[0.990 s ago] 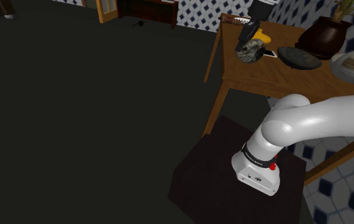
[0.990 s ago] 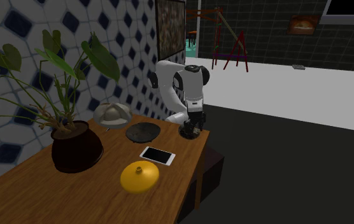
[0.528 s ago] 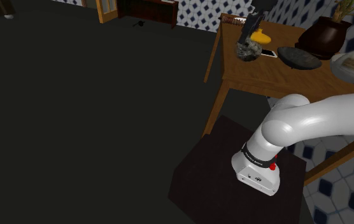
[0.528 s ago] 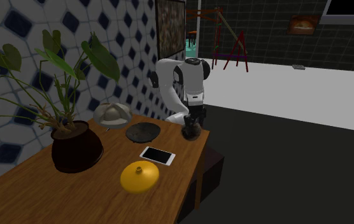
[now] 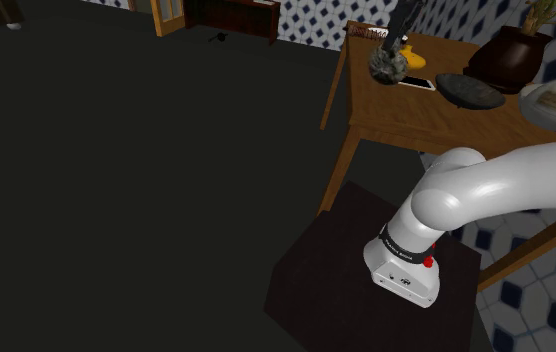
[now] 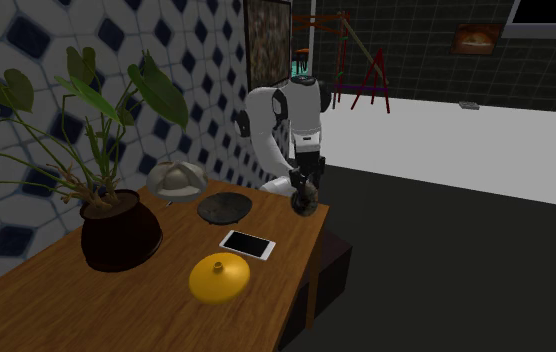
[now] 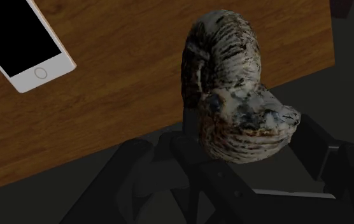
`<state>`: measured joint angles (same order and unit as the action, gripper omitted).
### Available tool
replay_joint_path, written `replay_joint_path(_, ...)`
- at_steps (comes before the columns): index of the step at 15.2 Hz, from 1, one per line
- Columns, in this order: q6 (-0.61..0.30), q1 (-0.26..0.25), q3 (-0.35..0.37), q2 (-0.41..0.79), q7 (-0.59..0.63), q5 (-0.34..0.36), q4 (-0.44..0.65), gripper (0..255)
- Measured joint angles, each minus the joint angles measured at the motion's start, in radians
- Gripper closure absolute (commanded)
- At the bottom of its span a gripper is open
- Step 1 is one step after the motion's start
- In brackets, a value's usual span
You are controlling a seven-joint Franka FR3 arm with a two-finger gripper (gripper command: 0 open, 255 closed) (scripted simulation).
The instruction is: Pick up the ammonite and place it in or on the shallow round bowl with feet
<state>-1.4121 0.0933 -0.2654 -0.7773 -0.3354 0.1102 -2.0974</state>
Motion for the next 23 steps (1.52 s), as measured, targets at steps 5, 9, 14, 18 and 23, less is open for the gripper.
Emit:
replay_joint_path(5, 0.060, -0.007, 0.006, 0.035, 0.001, -0.009, 0.095, 255)
replay_joint_path(9, 0.105, -0.009, -0.003, 0.060, -0.012, -0.008, 0.165, 255)
replay_joint_path(14, 0.150, 0.010, -0.082, 0.021, -0.110, 0.052, 0.182, 255)
replay_joint_path(18, 0.191, 0.022, -0.156, 0.001, -0.202, 0.108, 0.216, 255)
replay_joint_path(23, 0.226, 0.025, -0.255, -0.001, -0.320, 0.177, 0.275, 255)
